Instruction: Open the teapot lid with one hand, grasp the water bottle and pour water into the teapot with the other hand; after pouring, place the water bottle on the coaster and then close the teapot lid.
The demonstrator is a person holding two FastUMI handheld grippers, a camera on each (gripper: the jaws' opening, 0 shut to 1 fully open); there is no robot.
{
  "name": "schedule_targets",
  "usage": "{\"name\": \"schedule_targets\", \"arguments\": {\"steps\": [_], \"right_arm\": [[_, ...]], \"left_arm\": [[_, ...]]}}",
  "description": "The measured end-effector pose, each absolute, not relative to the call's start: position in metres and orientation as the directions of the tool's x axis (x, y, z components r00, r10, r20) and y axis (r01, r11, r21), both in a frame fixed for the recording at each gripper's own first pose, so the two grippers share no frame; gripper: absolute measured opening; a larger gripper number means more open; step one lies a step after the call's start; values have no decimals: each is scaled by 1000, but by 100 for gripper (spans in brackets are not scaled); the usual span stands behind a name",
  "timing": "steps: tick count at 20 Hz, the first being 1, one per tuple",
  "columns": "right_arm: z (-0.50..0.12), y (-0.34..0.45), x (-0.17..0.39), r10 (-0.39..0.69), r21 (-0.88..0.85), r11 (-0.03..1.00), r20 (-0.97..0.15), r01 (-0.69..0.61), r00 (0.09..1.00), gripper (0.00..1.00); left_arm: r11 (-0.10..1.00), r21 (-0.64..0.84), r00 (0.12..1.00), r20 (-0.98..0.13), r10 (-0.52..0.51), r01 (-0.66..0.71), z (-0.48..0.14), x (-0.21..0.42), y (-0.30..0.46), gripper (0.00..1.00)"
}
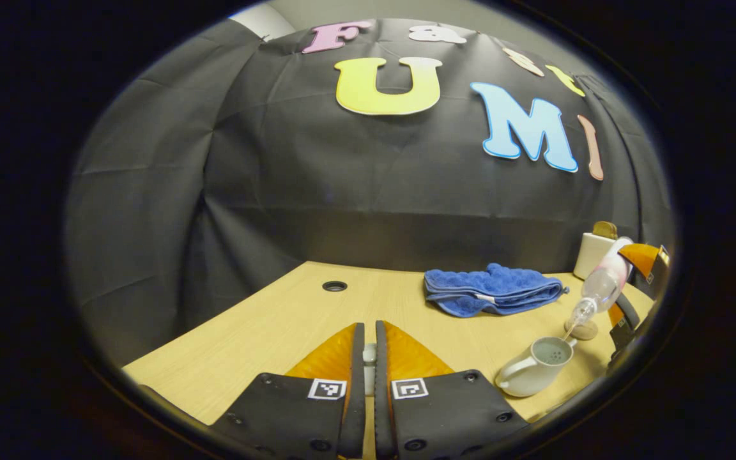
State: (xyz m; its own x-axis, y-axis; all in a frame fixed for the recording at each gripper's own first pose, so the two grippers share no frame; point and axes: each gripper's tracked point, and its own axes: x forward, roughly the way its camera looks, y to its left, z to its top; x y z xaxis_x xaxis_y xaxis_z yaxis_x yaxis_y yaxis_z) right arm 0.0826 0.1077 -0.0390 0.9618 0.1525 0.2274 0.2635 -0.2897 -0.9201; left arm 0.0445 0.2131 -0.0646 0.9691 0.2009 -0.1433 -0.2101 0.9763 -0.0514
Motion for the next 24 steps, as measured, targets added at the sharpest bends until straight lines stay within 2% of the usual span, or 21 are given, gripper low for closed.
{"name": "schedule_targets", "arguments": {"steps": [24], "right_arm": [[2,111,87,213,-872,-346,287,347,934,76]], "left_arm": [[979,-40,967,-166,192,-202,-68,46,211,12]]}}
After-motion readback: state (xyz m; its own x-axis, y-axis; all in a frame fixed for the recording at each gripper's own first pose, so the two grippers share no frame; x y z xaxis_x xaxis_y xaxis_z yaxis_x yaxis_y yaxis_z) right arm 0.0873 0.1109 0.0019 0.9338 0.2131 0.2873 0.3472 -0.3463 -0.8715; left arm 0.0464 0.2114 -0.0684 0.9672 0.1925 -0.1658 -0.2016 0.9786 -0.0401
